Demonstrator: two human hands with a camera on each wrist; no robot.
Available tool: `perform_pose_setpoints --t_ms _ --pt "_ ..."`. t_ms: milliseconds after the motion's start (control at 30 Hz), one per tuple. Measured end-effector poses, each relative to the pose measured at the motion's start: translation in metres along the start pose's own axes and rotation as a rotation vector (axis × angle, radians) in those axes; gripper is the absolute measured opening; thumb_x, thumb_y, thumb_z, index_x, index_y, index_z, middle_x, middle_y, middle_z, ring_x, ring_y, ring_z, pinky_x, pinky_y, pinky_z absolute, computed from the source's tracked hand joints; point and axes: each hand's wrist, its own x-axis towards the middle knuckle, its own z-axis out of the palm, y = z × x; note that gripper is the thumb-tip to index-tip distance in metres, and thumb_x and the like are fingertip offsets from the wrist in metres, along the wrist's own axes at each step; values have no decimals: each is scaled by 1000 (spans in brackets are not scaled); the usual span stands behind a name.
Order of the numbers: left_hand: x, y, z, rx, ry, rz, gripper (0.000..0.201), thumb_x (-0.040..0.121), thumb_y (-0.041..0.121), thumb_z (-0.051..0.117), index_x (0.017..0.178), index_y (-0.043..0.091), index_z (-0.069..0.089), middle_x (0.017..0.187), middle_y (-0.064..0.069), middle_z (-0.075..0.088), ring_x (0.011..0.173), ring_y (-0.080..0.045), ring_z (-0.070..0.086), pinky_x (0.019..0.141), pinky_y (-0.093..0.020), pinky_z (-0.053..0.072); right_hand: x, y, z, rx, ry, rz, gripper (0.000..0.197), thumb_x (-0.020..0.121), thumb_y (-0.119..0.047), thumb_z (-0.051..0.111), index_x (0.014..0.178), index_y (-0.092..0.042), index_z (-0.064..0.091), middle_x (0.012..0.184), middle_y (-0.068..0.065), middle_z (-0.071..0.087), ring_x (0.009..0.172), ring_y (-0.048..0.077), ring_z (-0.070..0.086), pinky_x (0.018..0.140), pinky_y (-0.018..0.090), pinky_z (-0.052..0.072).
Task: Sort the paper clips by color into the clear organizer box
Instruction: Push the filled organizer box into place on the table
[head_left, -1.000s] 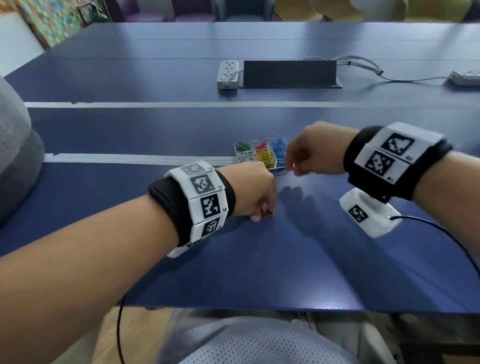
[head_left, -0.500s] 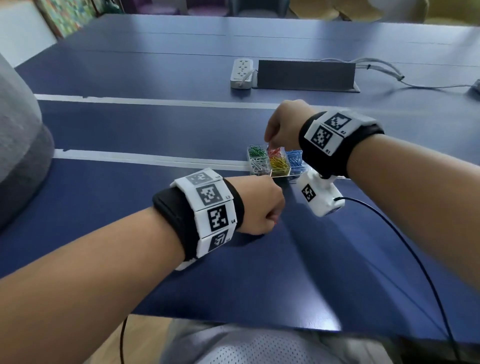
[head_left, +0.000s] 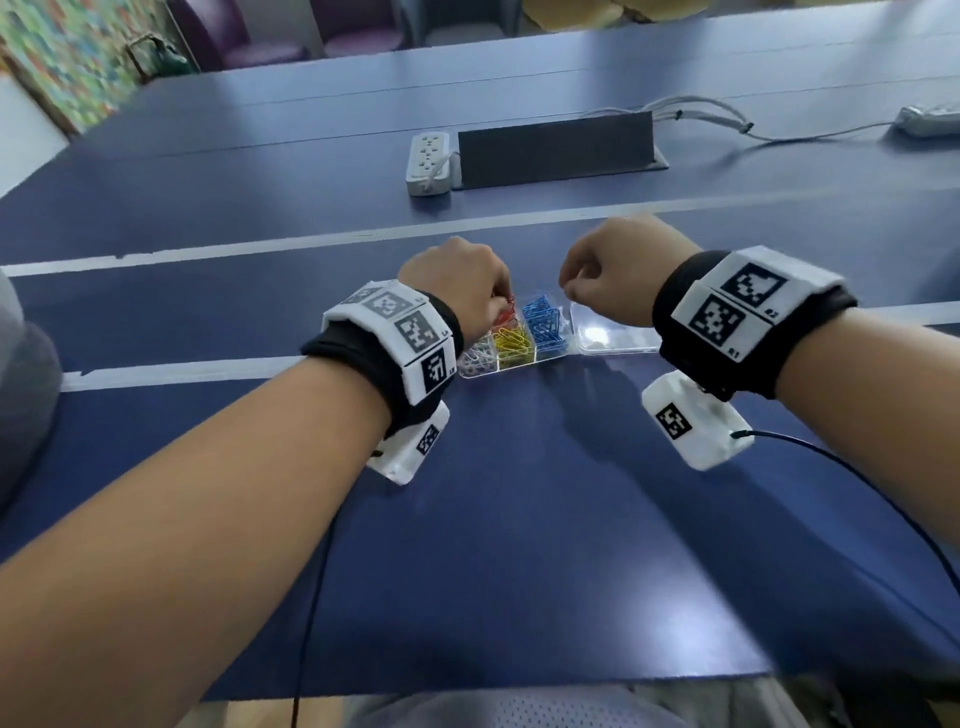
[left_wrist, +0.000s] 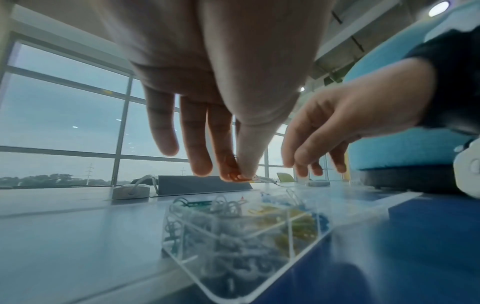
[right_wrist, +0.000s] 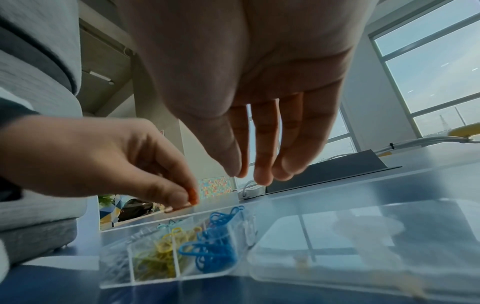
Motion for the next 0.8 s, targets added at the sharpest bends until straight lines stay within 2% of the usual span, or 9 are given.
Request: perform_pose_setpoints --t_ms 167,333,400,433,500,567,600,667,800 --pt "15 8 8 122 -37 37 18 86 27 62 100 26 74 104 -1 72 99 -25 64 85 -35 49 -9 16 0 43 -4 27 23 85 -23 53 95 -25 73 102 4 71 98 27 62 86 30 49" --pt "16 6 9 99 -8 37 20 89 28 60 105 27 72 106 1 69 103 -22 60 90 -35 47 -8 31 -1 55 -29 45 22 84 -25 53 95 -26 72 99 1 72 95 25 63 86 32 51" --pt "14 2 7 12 1 11 34 86 39 62 117 27 65 112 0 66 98 -19 57 93 -35 46 -6 37 -4 47 -24 47 20 84 -27 56 97 -25 71 98 0 72 94 23 61 86 31 49" --pt "12 -1 5 -41 -21 -10 50 80 47 66 125 26 58 116 -1 61 97 -17 54 94 -35 44 -5 40 -5 38 -36 40 21 84 -30 59 101 -24 70 99 0 72 95 22 60 87 30 48" --pt "6 -8 3 -111 -131 -69 91 62 58 75 138 25 40 130 -5 49 111 -20 50 101 -35 40 -3 46 -6 -16 -109 18 41 79 -43 68 115 -25 64 111 1 66 106 23 57 94 33 44" --pt "-1 -14 2 -107 -242 -147 116 49 57 83 144 23 25 140 -7 37 127 -24 44 107 -41 39 -2 51 -8 -94 -231 22 75 66 -54 76 132 -31 49 127 3 53 121 26 47 103 40 40" --pt "-4 -18 2 -100 -282 -178 121 47 54 85 144 23 21 143 -8 35 130 -26 43 107 -43 39 -2 53 -8 -135 -285 36 88 60 -56 79 137 -34 41 132 3 46 127 27 41 105 43 38" --pt "-7 -25 6 -91 -332 -216 120 48 48 88 143 21 20 142 -8 36 128 -26 44 106 -42 40 -2 58 -7 -206 -359 66 101 57 -54 81 142 -35 31 136 3 41 131 28 35 107 45 36" --pt "-8 -35 11 -73 -339 -200 104 52 47 87 138 18 36 133 -6 49 118 -24 52 101 -35 43 -4 62 -1 -203 -369 99 93 63 -42 82 142 -25 36 133 4 46 125 27 45 106 41 38"
